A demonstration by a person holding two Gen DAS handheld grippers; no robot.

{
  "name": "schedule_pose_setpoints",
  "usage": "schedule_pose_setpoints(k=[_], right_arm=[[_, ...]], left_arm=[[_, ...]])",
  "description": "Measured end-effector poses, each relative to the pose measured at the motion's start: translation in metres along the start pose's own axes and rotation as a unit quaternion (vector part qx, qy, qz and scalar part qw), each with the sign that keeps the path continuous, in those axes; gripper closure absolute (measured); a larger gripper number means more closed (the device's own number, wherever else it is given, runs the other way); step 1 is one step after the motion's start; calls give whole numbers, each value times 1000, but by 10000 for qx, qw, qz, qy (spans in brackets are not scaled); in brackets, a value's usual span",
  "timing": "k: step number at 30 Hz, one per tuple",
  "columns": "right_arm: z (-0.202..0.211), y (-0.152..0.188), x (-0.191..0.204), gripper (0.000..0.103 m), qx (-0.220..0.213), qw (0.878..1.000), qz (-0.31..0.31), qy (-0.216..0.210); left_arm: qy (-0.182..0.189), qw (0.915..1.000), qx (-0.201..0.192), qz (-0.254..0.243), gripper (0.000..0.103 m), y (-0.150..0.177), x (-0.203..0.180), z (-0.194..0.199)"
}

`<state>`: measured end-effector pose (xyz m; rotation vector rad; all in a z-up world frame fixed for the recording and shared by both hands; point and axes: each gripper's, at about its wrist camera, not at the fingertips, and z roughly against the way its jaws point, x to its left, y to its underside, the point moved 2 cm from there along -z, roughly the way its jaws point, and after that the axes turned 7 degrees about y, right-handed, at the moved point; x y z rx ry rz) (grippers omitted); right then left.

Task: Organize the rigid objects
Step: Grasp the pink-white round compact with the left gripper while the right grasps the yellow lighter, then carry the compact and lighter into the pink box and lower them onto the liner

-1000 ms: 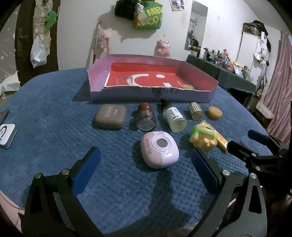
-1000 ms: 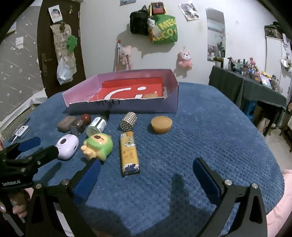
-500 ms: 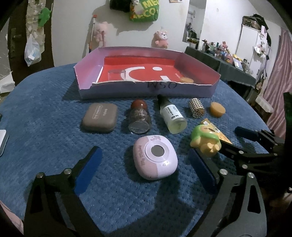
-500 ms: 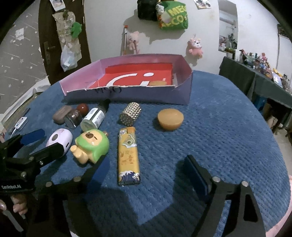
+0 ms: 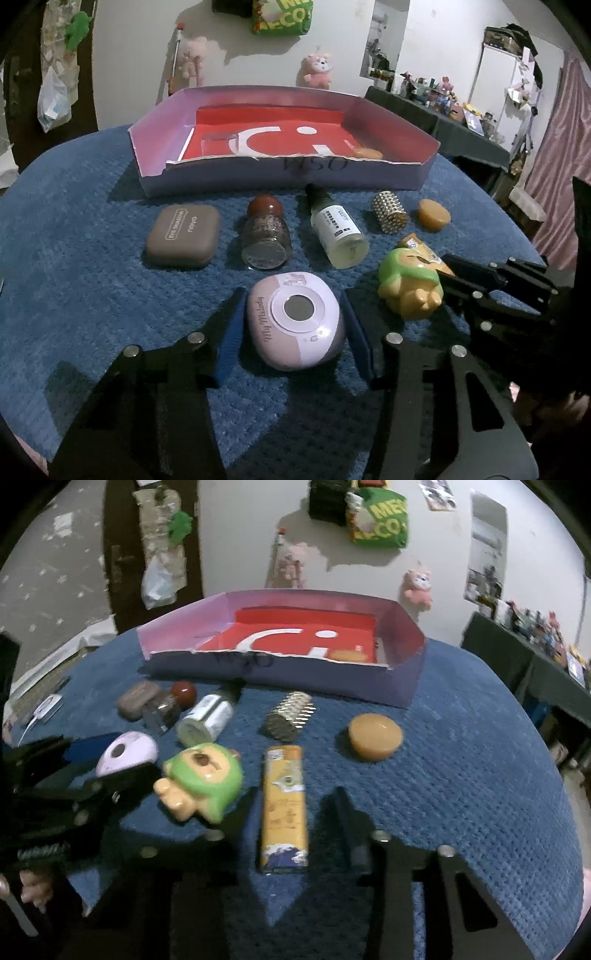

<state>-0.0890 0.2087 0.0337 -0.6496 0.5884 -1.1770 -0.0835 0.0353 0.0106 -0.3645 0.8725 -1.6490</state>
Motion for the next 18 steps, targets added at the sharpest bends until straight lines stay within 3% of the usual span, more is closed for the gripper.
schedule_pose_setpoints(k=[11,18], right_arm=[[20,-8,4,78,-331,9994,-13,-111],[23,-9,5,78,-327,9993,-66,-170]], left_arm=[[107,9999,-119,-38,54,-2,-2,12],[132,9997,-174,-61,54,-2,-2,17]])
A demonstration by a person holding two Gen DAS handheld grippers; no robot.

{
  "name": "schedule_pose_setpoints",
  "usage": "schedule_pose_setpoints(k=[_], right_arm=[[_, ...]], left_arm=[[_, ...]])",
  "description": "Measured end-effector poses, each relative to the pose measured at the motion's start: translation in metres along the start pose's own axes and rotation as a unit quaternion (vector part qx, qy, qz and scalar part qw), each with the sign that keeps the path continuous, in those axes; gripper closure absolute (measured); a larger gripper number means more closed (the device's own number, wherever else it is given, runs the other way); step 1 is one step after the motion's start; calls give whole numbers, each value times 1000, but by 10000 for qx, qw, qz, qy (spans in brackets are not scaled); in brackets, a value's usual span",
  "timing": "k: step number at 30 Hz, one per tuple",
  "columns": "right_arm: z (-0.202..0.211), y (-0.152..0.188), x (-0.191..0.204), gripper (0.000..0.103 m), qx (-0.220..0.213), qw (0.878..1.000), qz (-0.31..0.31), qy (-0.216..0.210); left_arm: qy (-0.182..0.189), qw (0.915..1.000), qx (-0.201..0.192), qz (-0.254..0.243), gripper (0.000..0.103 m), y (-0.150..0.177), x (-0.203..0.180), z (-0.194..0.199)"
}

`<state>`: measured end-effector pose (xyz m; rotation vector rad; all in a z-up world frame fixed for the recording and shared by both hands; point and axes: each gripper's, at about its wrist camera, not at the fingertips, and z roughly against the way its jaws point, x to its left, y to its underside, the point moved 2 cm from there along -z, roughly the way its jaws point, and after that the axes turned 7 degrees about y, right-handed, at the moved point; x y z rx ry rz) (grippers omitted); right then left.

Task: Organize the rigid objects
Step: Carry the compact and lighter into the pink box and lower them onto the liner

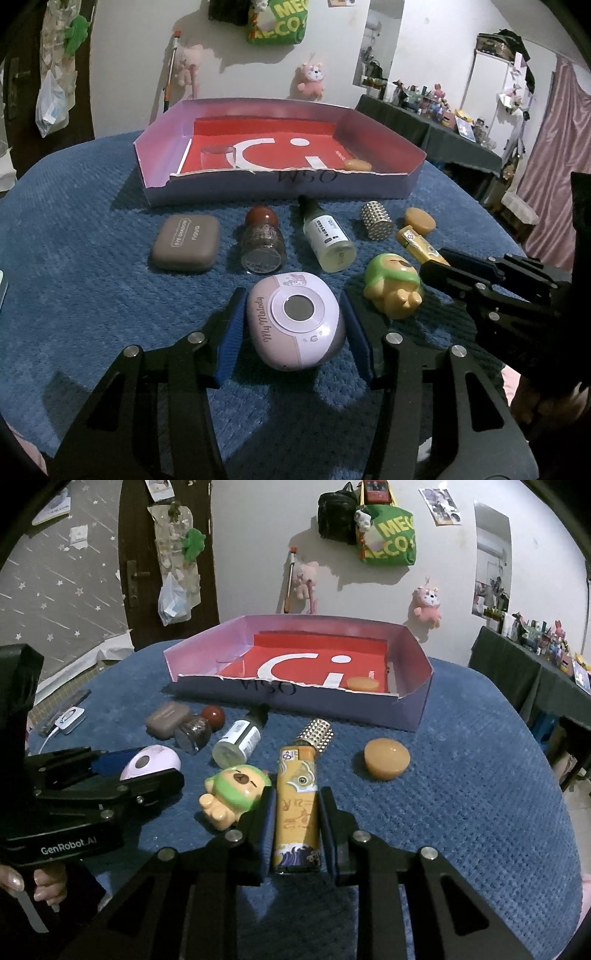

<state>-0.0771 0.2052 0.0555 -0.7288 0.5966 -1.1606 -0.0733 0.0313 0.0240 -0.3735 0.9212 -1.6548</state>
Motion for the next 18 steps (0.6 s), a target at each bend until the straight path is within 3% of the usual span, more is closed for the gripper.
schedule_pose_setpoints(k=[18], right_arm=[[9,-16,-1,78,-122,9999,-42,-49]], left_arm=[[167,9996,-149,-143,54,-24,-5,15]])
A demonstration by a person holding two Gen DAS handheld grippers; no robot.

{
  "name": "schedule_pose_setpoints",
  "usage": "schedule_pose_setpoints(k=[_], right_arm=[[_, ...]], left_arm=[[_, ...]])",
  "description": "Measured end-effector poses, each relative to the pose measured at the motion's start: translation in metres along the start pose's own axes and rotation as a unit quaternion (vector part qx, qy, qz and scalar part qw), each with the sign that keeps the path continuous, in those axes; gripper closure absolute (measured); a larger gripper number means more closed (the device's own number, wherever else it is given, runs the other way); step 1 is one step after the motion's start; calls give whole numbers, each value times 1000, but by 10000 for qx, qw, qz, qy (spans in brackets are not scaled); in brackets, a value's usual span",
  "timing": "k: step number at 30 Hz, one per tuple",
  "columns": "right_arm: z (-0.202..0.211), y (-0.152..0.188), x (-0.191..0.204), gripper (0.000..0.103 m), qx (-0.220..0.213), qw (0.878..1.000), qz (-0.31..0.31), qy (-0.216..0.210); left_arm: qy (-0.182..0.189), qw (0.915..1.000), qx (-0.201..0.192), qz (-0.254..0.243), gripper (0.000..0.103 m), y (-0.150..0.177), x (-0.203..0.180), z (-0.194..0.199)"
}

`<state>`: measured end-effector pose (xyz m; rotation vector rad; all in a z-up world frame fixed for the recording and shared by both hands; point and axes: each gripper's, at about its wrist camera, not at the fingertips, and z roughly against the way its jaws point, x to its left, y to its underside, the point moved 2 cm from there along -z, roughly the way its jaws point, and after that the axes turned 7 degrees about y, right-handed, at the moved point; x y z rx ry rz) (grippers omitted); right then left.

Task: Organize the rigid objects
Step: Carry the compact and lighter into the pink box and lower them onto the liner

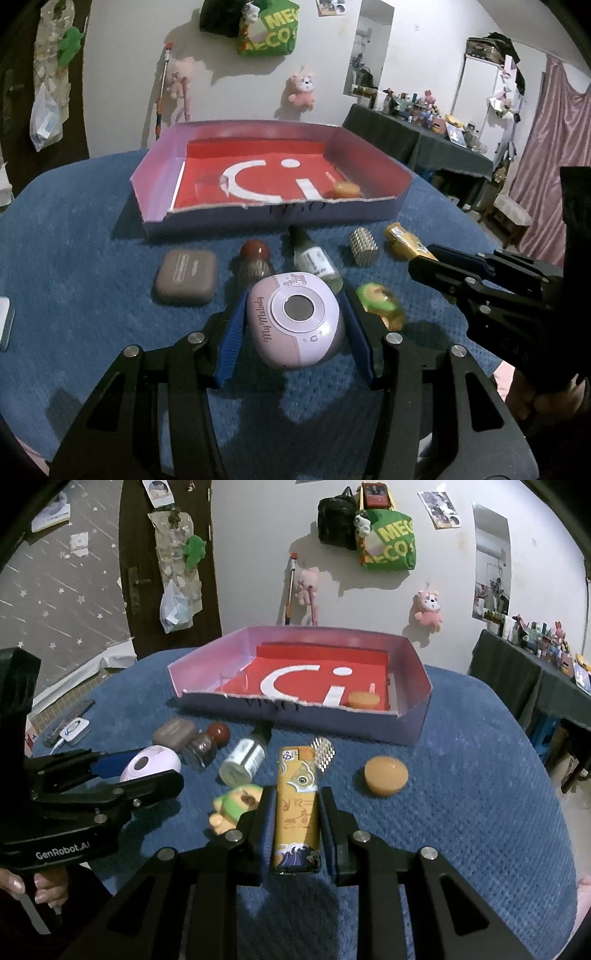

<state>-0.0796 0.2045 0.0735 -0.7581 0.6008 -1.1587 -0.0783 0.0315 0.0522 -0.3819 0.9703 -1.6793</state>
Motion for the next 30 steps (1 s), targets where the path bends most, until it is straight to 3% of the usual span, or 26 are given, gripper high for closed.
schedule_pose_setpoints(k=[8,16,21,30], right_arm=[[-6,-41,-7,78,-109,9995,-130,-278],[-59,-99,-18,78,183,9982,-79,-566],[-102,-122,-18,78,577,9964,112,-607],[-152,-128,-17,78,1230,9897,464,-570]], left_arm=[[332,9991,160,-226,54,-49,13,-14],[531,9944,634,-653,54,-103,30,-64],[631,9894,1068,-755,54,-115,39,-102],[719,9798,1602,-960,54,-115,43,-147]])
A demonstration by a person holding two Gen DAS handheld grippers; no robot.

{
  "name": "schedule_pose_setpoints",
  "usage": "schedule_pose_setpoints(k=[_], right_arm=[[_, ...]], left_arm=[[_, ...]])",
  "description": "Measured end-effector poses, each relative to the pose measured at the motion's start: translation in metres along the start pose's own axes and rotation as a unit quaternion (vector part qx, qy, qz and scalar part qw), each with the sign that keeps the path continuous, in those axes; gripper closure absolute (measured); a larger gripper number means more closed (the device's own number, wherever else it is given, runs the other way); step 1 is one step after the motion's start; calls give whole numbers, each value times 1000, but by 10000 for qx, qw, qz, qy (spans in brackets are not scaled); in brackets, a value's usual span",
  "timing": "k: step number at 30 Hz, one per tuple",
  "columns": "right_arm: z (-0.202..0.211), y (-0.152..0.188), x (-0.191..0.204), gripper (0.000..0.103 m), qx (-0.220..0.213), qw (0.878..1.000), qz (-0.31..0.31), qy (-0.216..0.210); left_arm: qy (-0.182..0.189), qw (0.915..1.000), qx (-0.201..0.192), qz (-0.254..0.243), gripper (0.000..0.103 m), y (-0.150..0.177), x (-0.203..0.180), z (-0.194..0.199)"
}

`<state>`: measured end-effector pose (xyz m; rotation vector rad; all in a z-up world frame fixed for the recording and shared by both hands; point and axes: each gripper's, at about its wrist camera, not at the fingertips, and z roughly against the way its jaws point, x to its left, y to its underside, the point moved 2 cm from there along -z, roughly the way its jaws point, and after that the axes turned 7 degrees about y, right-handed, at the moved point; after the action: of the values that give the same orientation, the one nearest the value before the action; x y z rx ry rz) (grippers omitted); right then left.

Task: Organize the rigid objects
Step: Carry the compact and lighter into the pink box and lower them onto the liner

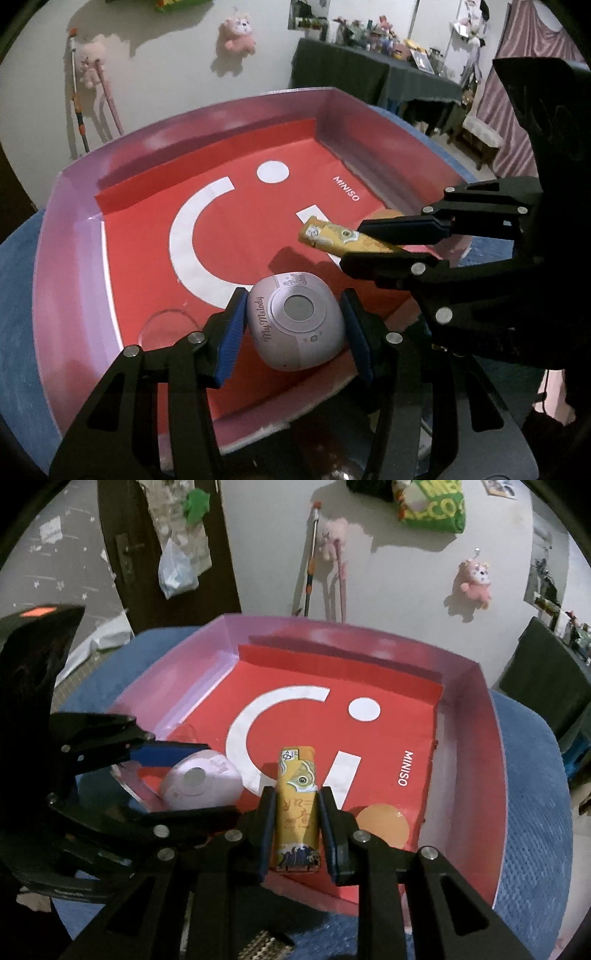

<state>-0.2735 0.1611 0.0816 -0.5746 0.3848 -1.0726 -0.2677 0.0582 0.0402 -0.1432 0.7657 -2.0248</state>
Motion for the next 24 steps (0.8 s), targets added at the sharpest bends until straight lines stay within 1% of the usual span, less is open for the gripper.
schedule_pose_setpoints(k=[4,8,10,12,24], right_arm=[[-13,2,-2,78,271,9995,167,59],[-21,2,-2,78,429,9984,359,85],[-24,2,-1,78,478,9978,451,91],[-26,2,-2,78,543,9971,515,97],[-32,3,-4,78,676,9956,643,95]], left_arm=[[37,9999,125,-57,54,-2,3,-8],[61,9996,213,-145,54,-3,4,-12],[143,9994,277,-138,54,-3,5,-16],[124,9993,287,-192,54,-2,5,-17],[117,9990,314,-285,54,-2,4,-18]])
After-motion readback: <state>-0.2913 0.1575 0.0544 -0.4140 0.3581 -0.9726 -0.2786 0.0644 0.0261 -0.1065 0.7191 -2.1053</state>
